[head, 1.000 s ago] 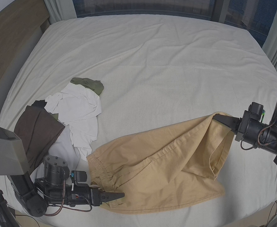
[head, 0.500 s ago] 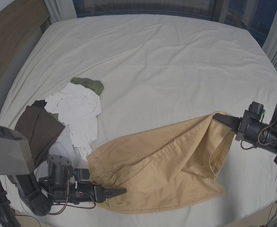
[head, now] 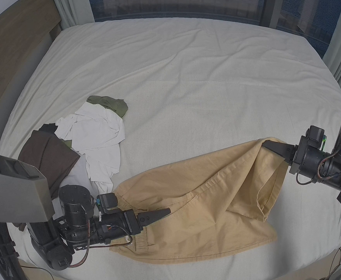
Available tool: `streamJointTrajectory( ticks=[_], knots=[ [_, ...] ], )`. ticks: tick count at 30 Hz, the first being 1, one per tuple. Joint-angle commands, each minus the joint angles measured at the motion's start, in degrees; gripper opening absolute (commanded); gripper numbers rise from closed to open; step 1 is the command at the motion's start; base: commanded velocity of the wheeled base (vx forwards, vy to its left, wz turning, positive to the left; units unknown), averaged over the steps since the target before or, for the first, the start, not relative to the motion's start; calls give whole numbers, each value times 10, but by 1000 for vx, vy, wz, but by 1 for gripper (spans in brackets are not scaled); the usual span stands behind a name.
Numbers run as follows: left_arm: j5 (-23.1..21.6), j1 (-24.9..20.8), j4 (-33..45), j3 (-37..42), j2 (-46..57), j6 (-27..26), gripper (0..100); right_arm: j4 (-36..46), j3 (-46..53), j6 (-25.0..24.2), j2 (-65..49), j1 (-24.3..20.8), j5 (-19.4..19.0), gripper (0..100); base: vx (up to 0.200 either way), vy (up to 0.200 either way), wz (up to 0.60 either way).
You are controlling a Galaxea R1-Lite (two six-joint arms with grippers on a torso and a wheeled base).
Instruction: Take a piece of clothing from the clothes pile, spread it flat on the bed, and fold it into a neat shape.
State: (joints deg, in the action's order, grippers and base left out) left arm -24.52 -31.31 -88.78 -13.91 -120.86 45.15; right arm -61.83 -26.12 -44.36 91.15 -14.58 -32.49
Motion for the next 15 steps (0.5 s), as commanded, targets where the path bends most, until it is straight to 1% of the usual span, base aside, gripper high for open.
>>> streamJointTrajectory(
  ticks=[1,7,8,12,13,15],
  knots=[
    [0,-9,0,4,-5,1,100,0,-1,0,1,1,0,0,0,0,0],
    [3,-13,-1,10,-16,-4,100,0,-3,-1,1,1,0,0,0,0,0],
    [3,-13,-1,11,-15,-4,0,0,-3,-1,1,2,0,0,0,0,0],
    [20,-11,-1,10,-10,-5,0,0,-4,-1,1,2,0,0,0,0,0],
    [36,-10,-1,6,-3,-5,0,0,-4,-1,1,2,1,0,0,0,0],
    [49,-6,-1,1,13,-3,0,0,-5,-1,1,3,1,0,0,0,0]
  ],
)
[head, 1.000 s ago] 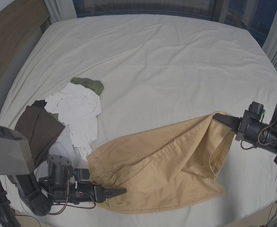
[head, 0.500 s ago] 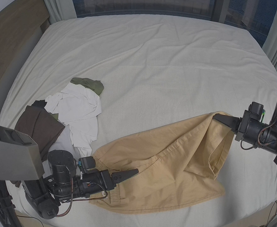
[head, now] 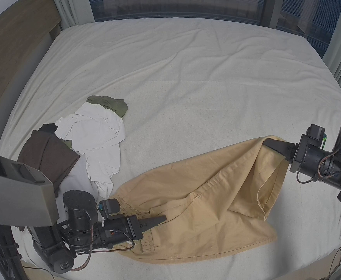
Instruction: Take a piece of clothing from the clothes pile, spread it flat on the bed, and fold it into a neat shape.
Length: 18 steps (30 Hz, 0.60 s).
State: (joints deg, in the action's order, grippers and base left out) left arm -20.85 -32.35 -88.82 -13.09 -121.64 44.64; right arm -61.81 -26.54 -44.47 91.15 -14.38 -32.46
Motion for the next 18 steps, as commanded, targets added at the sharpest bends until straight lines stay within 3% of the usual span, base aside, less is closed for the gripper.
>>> streamJointTrajectory(
  ticks=[1,18],
  knots=[
    [18,10,0,-11,34,4,0,-1,-2,0,1,1,0,0,0,0,0],
    [19,99,-1,-47,102,4,0,0,-1,5,54,40,-2,0,0,0,0]
  ],
)
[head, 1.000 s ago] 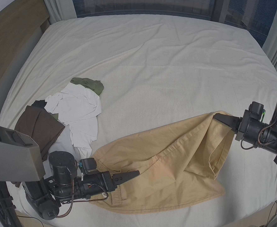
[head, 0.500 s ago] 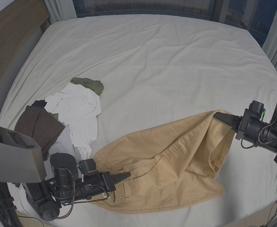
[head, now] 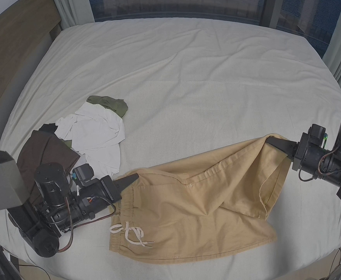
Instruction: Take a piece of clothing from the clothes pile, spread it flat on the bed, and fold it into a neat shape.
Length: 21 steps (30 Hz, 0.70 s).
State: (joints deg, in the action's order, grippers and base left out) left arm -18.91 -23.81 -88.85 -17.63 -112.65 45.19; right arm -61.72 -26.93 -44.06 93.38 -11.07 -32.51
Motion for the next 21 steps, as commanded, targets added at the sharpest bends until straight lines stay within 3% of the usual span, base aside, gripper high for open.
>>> streamJointTrajectory(
  ticks=[1,6,7,13,21],
  knots=[
    [-1,15,-1,0,12,-1,0,-1,4,1,38,10,-2,0,0,0,0],
    [-2,15,-1,4,11,-1,0,-2,3,2,52,13,-4,0,0,0,0],
    [-2,12,-1,8,9,-2,100,-33,6,2,79,22,-4,0,0,0,0],
    [-3,3,-1,8,6,1,100,-115,26,1,116,24,-4,0,0,0,0],
    [-2,-46,-1,35,-14,13,100,-132,28,0,120,22,-4,0,0,0,0]
  ],
)
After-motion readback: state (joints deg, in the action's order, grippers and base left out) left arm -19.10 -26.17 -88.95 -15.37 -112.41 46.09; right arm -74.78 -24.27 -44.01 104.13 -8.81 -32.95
